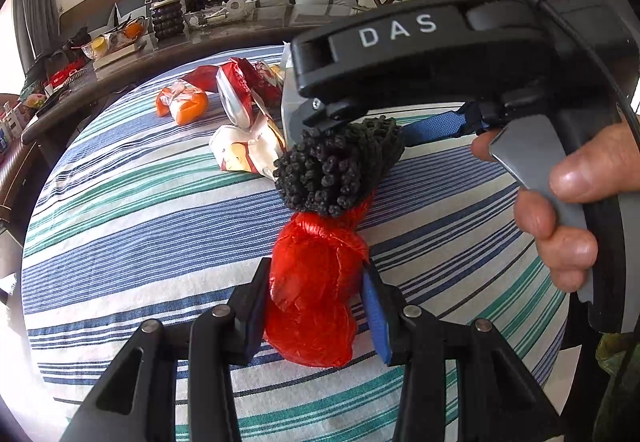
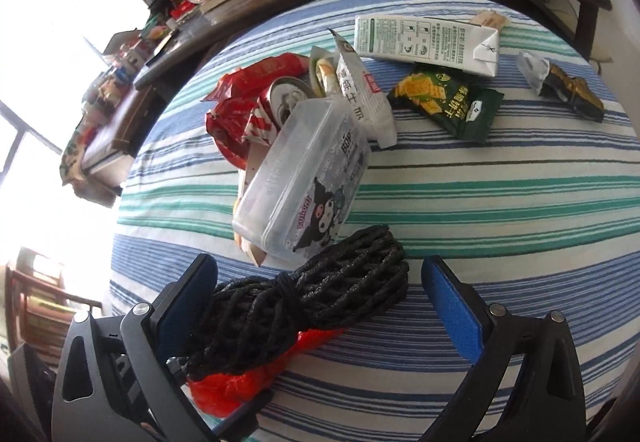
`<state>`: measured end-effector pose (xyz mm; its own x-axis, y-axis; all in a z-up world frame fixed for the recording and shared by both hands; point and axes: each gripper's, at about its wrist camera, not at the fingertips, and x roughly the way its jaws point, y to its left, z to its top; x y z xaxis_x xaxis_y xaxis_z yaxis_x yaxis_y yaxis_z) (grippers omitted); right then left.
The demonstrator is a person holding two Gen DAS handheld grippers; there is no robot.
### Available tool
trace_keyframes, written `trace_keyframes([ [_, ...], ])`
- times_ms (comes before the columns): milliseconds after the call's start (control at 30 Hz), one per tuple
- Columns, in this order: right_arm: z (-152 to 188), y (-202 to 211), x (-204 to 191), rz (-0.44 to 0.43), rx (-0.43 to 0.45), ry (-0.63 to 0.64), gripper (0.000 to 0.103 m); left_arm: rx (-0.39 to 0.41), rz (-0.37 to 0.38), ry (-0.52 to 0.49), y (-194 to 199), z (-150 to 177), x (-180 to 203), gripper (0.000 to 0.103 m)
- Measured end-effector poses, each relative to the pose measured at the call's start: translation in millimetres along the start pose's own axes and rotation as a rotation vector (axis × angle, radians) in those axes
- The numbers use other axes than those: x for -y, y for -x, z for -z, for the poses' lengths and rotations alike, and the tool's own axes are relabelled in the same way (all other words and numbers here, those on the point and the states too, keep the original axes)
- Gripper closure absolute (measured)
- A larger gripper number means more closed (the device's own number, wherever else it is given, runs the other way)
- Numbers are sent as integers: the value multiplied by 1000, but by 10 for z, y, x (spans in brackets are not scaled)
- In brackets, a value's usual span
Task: Collect trash
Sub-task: 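Grasp the black rope bundle with the right tool while the left tool lifts the red bag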
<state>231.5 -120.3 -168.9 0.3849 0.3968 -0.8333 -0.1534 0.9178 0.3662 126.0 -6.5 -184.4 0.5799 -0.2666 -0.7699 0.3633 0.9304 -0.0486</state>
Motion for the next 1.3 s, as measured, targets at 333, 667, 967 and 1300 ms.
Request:
trace_keyframes([
  [333,238,507,957,189,55,-29,3,13,-31,50,73,-60,-75,60],
  [667,439,515,557,69,137,-84,1,4,-79,48,-15,-71,-19,58],
  [967,464,242,415,131,100,66,60,7,-84,62,16,-19,-77,57],
  [1300,515,815,1146,381,75,219,27,-14,-54,111,-4,-53,-110,38],
])
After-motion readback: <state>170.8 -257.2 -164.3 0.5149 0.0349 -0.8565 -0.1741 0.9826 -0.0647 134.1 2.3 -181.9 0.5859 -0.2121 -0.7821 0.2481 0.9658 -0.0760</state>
